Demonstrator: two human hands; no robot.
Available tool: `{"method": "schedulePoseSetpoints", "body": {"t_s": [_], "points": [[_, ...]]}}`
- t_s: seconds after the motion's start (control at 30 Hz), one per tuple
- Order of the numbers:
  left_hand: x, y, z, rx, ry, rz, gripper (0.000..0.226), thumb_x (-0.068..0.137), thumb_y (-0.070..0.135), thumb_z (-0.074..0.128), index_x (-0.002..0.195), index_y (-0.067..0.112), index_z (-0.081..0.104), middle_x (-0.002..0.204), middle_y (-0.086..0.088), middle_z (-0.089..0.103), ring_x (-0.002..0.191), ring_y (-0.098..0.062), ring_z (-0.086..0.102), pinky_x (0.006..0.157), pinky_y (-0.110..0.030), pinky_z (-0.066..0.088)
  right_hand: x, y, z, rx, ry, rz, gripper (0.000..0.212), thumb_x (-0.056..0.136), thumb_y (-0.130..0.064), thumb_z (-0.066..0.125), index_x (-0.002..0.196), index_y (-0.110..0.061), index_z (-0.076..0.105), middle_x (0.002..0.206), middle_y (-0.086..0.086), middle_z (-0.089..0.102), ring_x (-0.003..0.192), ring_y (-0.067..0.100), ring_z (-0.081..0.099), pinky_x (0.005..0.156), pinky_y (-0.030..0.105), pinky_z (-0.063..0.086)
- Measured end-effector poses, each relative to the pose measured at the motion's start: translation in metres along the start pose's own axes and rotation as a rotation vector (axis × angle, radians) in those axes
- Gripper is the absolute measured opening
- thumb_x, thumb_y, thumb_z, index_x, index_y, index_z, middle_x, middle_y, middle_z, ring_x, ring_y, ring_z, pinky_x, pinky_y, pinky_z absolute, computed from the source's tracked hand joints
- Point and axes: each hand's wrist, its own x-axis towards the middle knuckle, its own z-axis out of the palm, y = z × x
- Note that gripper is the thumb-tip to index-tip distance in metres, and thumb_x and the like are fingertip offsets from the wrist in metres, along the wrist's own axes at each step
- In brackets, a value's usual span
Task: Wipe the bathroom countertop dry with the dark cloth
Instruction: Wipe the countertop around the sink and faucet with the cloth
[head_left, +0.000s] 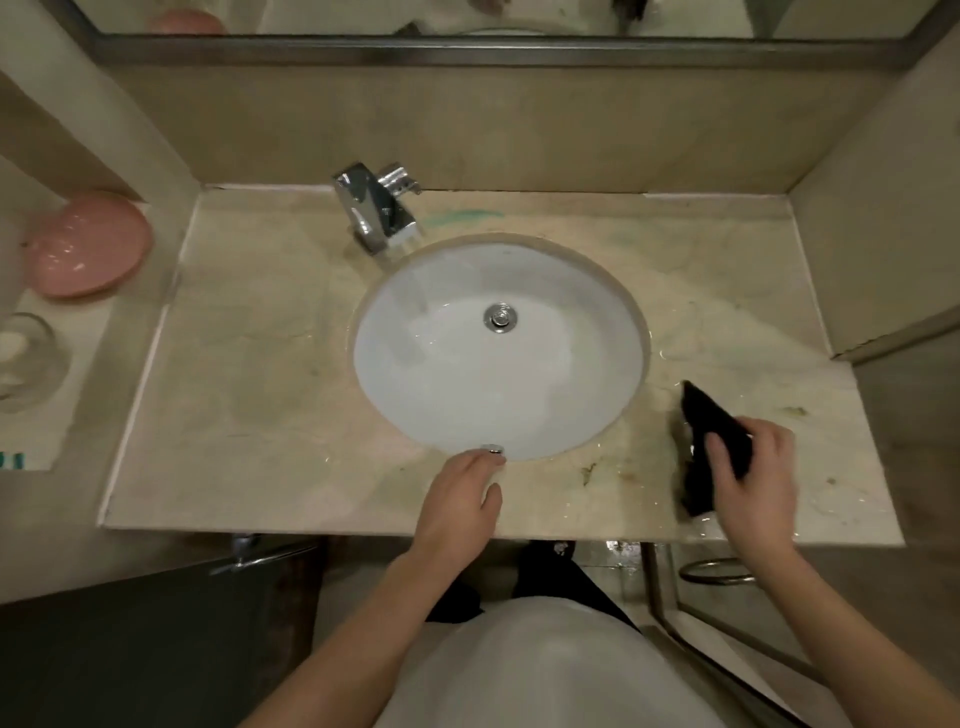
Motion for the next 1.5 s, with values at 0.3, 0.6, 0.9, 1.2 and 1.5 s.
{"method": "schedulePoseSetpoints", "body": {"t_s": [0.3,0.6,0.9,1.2,1.5], "points": [[0.033,0.020,0.025,0.078,-0.052,-0.010,0.039,0.106,0.027,0.042,0.140,0.012,0.056,0.137,-0.003,0.060,0.126,-0.019,0.054,0.110,-0.030,0.037,0.048,0.132,-0.047,-0.256,0.116,0.187,0.057,0.095,-0.033,0.038,0.141,-0.002,0.048,0.145,0.024,0.044,0.122,0.048,0.042,0.104,0.055,0.037],[0.042,0.034,0.039,-0.116,0.019,-0.223,0.033,0.105,0.024,0.044,0.131,0.015,0.063,0.125,0.002,0.064,0.112,-0.011,0.059,0.097,-0.020,0.039,0.007,0.032,0.071,-0.146,0.023,-0.015,0.039,0.098,-0.011,0.057,0.137,-0.009,0.055,0.147,0.016,0.044,0.107,0.035,0.042,0.093,0.048,0.046],[0.043,0.012,0.012,-0.159,-0.032,-0.224,0.035,0.106,0.034,0.042,0.136,0.023,0.057,0.131,0.013,0.059,0.113,-0.002,0.056,0.098,-0.021,0.044,0.000,-0.086,0.134,0.080,-0.170,-0.084,0.030,0.104,-0.021,0.047,0.132,-0.018,0.057,0.135,-0.004,0.050,0.111,0.017,0.043,0.097,0.035,0.047],[0.063,-0.003,0.001,-0.143,-0.177,-0.134,0.023,0.104,0.024,0.049,0.118,0.027,0.068,0.112,0.018,0.067,0.097,0.003,0.059,0.078,-0.003,0.039,0.007,-0.017,0.007,0.095,0.141,0.055,0.024,0.100,-0.012,0.056,0.124,-0.014,0.061,0.120,-0.001,0.057,0.112,0.019,0.053,0.096,0.033,0.042],[0.074,-0.012,0.005,-0.068,-0.296,-0.052,0.022,0.102,0.022,0.051,0.114,0.029,0.068,0.106,0.017,0.070,0.101,-0.003,0.065,0.092,-0.024,0.049,-0.025,0.054,0.012,-0.031,0.142,0.393,0.042,0.100,-0.021,0.055,0.140,-0.009,0.054,0.142,0.010,0.044,0.128,0.030,0.047,0.108,0.042,0.040]]}}
